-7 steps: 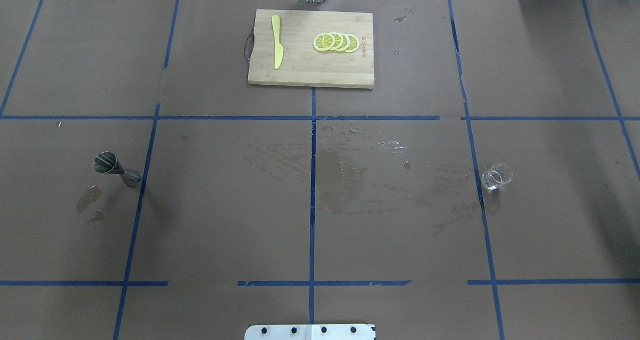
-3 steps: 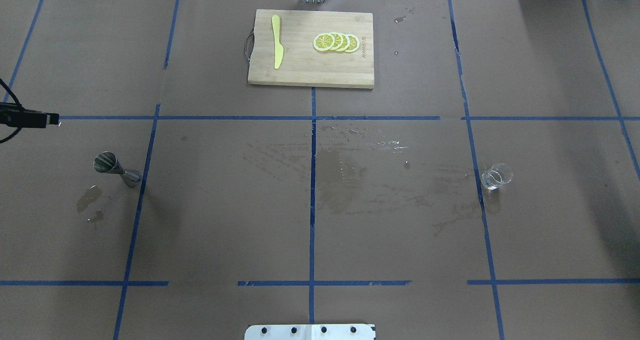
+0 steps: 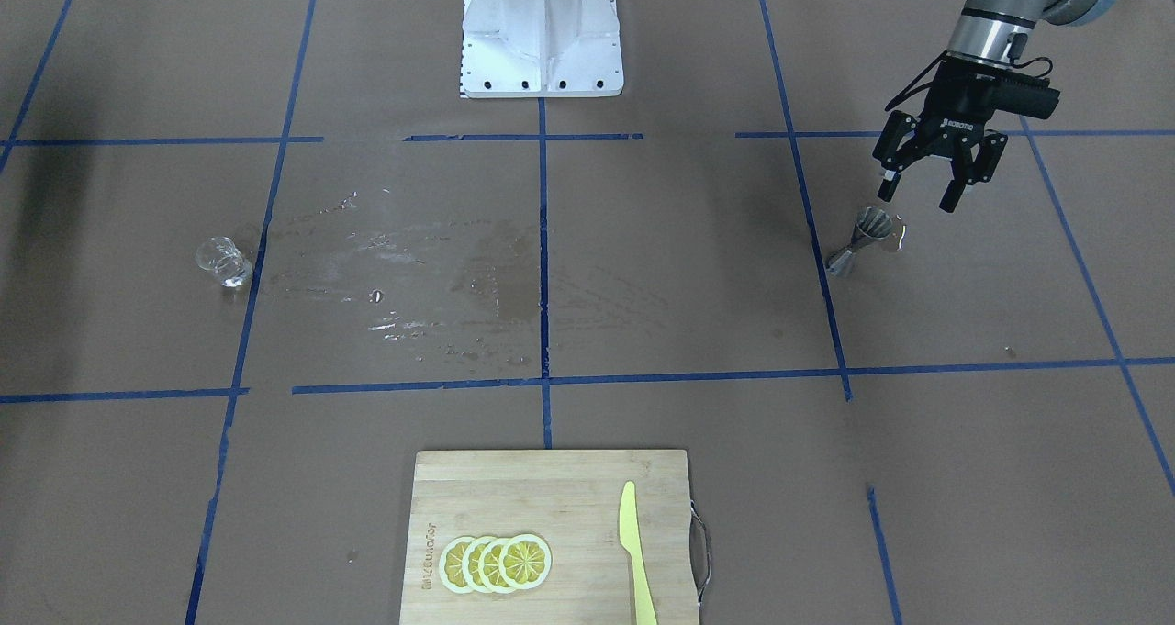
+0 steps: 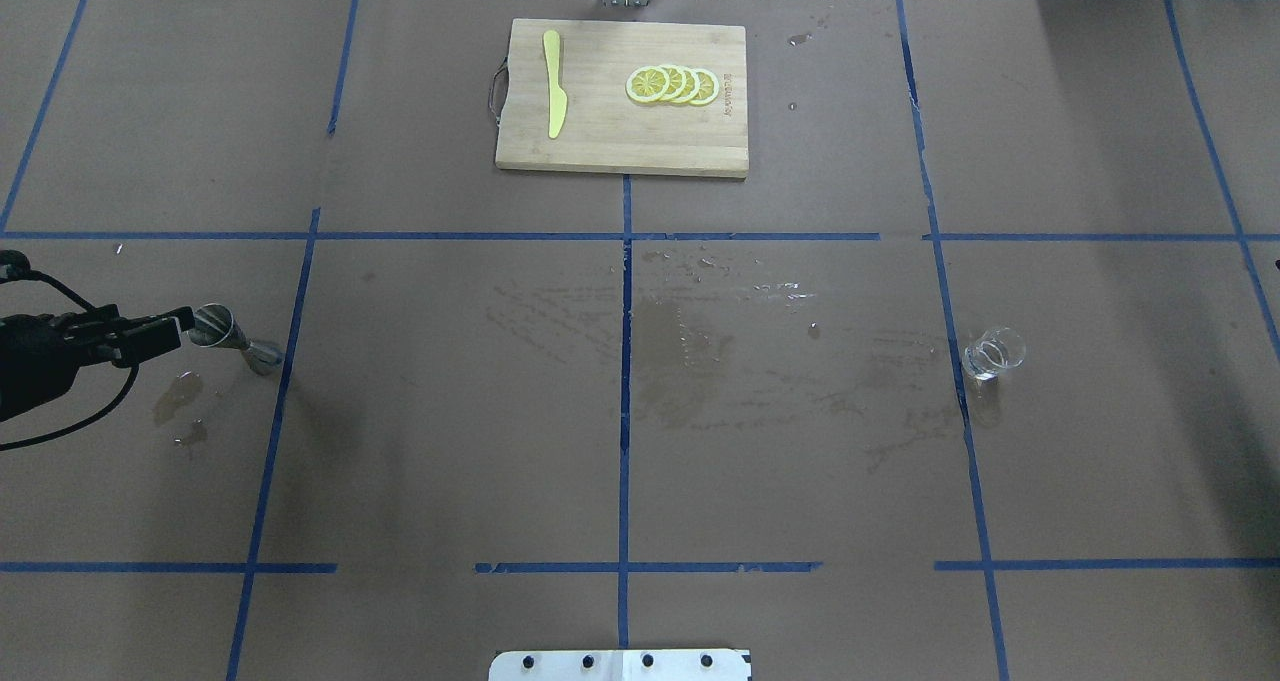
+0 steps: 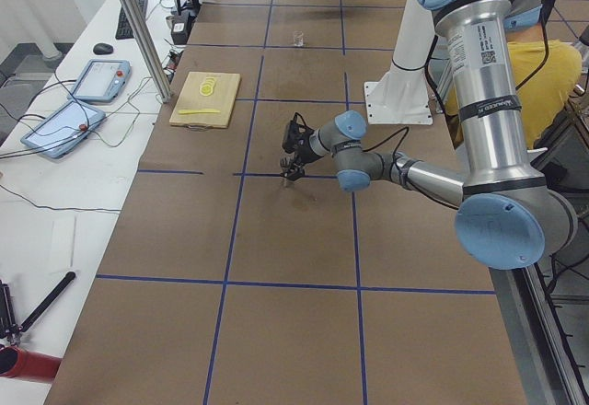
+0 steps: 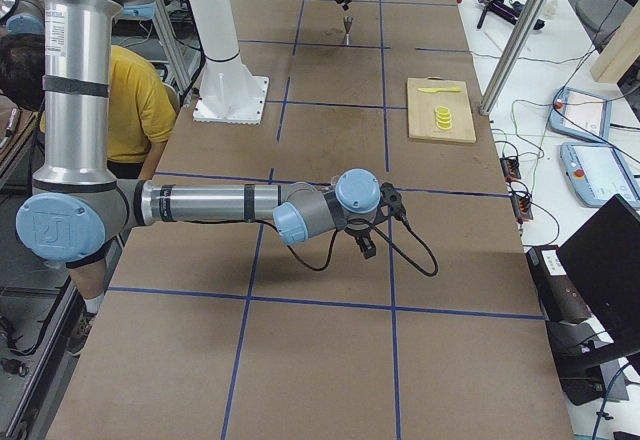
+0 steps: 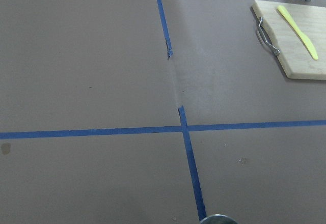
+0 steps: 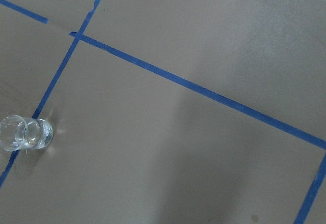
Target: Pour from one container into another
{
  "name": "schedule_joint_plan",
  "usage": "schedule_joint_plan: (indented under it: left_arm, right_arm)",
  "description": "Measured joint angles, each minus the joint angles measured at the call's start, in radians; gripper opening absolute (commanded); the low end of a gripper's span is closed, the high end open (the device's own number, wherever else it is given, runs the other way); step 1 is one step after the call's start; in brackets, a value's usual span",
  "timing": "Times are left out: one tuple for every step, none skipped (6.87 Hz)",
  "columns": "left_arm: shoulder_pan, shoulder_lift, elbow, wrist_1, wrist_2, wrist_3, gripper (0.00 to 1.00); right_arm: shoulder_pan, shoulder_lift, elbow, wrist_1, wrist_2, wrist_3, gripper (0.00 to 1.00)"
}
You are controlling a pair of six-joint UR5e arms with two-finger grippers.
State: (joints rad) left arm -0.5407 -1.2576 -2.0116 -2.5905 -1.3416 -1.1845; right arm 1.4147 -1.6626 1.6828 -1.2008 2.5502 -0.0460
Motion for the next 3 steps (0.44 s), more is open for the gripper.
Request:
schedule_joint_plan:
  left_arm:
    - [0.096, 0.033, -0.013, 0.002, 0.171, -0.07, 0.98]
    - [0.185, 0.055, -0.017, 0.005, 0.335, -0.142, 0.98]
    - [0.24, 0.063, -0.017, 0.007, 0.453, -0.204, 0.98]
  right_arm:
    - [-0.003, 0.001, -0.001, 0.001, 0.001, 0.0, 1.0]
    - [-0.004, 0.004, -0.003, 0.001, 0.0, -0.001, 1.0]
    - [-0.005, 0.007, -0.005, 0.001, -0.001, -0.002, 1.0]
